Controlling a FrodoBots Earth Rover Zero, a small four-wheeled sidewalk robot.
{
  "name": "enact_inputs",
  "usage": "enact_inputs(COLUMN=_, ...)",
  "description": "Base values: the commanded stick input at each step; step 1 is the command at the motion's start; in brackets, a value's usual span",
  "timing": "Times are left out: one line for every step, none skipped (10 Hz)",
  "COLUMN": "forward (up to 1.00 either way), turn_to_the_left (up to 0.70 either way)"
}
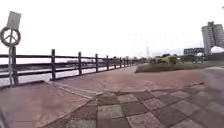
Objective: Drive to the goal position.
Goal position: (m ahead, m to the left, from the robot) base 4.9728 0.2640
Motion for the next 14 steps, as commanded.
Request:
enact_inputs(forward=1.00, turn_to_the_left=-0.40)
enact_inputs(forward=1.00, turn_to_the_left=-0.40)
enact_inputs(forward=1.00, turn_to_the_left=-0.40)
enact_inputs(forward=1.00, turn_to_the_left=-0.40)
enact_inputs(forward=1.00, turn_to_the_left=-0.14)
enact_inputs(forward=1.00, turn_to_the_left=0.00)
enact_inputs(forward=1.00, turn_to_the_left=0.00)
enact_inputs(forward=1.00, turn_to_the_left=0.00)
enact_inputs(forward=1.00, turn_to_the_left=0.00)
enact_inputs(forward=1.00, turn_to_the_left=0.00)
enact_inputs(forward=1.00, turn_to_the_left=0.00)
enact_inputs(forward=1.00, turn_to_the_left=0.00)
enact_inputs(forward=1.00, turn_to_the_left=0.09)
enact_inputs(forward=1.00, turn_to_the_left=0.30)
